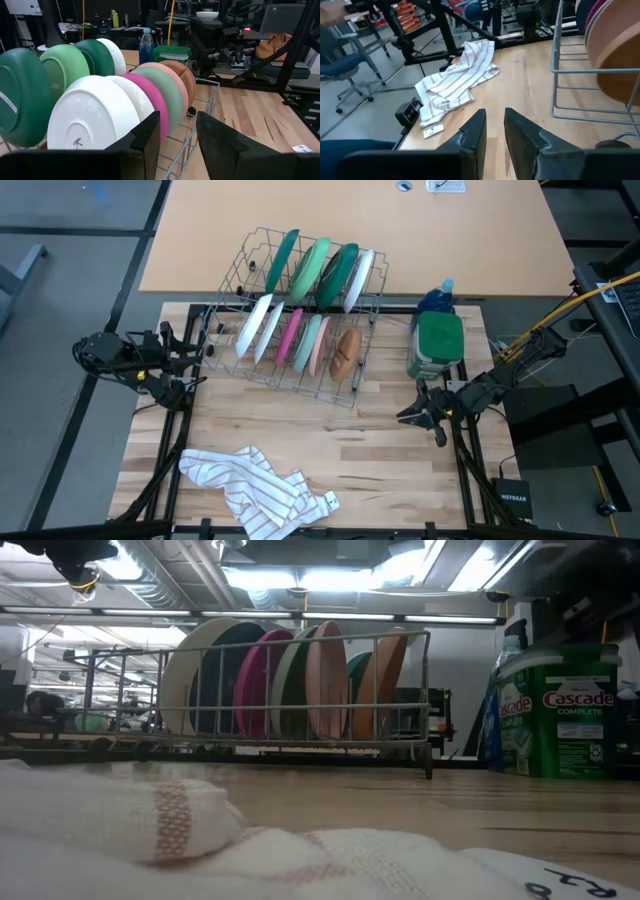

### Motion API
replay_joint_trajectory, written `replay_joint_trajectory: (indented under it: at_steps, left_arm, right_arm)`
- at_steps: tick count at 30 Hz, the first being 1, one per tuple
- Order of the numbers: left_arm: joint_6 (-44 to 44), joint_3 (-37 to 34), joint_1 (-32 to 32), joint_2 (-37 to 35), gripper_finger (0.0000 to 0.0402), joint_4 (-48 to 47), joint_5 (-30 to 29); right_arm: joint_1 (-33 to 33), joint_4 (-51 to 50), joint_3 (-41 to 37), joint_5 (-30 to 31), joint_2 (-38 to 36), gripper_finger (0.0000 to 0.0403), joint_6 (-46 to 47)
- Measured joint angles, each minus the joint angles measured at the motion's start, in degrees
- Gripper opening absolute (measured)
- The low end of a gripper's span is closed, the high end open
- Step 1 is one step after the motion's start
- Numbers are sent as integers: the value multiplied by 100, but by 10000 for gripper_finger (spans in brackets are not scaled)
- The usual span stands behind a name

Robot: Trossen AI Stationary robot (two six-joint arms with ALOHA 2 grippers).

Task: Sort dishes
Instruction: Return to Home Position

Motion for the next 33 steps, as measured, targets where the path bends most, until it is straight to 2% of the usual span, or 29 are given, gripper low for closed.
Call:
replay_joint_trajectory:
  at_steps: [12, 20, 25, 30, 33]
  left_arm:
    - [0, 0, 0, 0, 118, 0, 0]
    - [0, 0, 1, 0, 118, 0, -2]
    - [0, 0, 0, 2, 118, 0, -2]
    - [0, 0, 0, 2, 118, 2, 0]
    - [0, 2, 2, 2, 118, 0, -2]
  right_arm:
    - [0, -108, -42, -79, 7, 72, -201]
    - [-13, -92, -198, -441, -53, 72, -1056]
    - [-384, -94, -716, -866, -735, 72, -903]
    - [-946, -351, -1026, -1932, -1553, 72, -506]
    - [-1292, -674, -1069, -2272, -2031, 72, -538]
